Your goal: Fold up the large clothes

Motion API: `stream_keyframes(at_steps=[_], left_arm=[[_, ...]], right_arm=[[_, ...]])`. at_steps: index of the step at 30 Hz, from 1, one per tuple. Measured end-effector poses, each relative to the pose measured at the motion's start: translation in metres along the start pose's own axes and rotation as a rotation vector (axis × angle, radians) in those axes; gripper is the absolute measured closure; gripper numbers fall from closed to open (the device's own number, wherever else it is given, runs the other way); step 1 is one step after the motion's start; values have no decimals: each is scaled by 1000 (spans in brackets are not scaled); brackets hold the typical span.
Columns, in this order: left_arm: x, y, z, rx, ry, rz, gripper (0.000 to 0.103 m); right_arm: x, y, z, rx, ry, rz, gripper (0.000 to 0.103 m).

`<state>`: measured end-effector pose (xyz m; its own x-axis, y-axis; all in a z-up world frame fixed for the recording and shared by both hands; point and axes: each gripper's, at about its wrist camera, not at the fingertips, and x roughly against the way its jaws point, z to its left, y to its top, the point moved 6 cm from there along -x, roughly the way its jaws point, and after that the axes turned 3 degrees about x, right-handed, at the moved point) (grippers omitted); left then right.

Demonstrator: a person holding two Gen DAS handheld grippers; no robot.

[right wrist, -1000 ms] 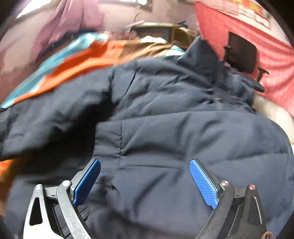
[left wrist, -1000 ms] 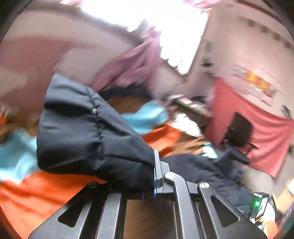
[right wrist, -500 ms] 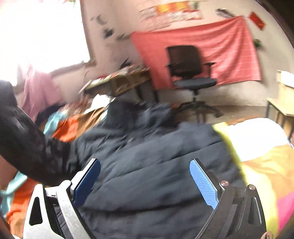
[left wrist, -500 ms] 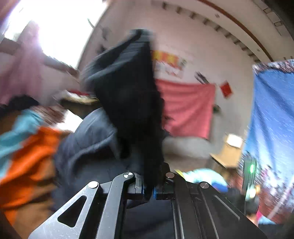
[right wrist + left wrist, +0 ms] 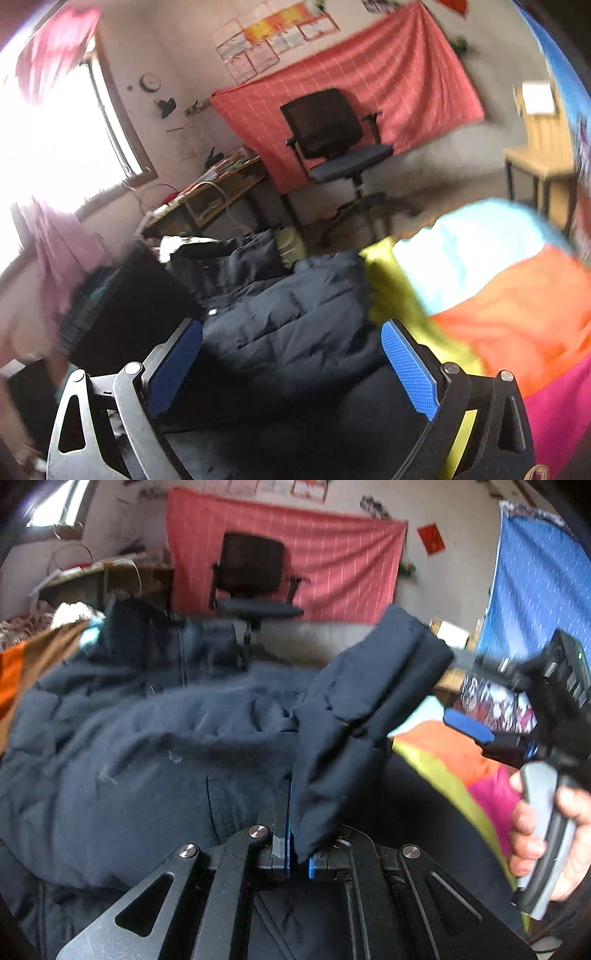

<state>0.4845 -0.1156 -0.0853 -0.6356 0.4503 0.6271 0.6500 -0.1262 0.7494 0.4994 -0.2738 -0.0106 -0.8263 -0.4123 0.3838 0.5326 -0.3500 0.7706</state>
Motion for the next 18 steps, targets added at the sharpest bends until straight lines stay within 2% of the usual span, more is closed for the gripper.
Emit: stream_keyframes(at_steps=[3,6,8,9,10,11,13,15,18], left_arm=[[-18,-10,9,1,9,62,99],[-25,-10,17,12,-2,80,95],[-23,-16,20,18,-30,87,88],[-22,-16,18,19,-49,92,85],[-20,-18,16,16,-63,98,78],[-18,-20,15,9,-76,104,73],[-11,-27,10,-15,-90,108,66],[-7,-34,5,-49,-102,117,58],[6,-45,-2,-84,-131,116,52]], right_arm=[[-9,-11,-9,-141,161,30,5],[-19,-19,-15,-251,258,50,5],[-26,-25,-19,-306,284,77,5],[-32,-29,-20,-322,277,106,5],[-38,-33,-21,-331,257,136,5],[-41,-38,-21,-336,240,152,9],[-47,-48,-23,-349,226,183,29],[-52,-57,-24,-371,221,209,66],[-52,-63,-25,-375,203,223,93]])
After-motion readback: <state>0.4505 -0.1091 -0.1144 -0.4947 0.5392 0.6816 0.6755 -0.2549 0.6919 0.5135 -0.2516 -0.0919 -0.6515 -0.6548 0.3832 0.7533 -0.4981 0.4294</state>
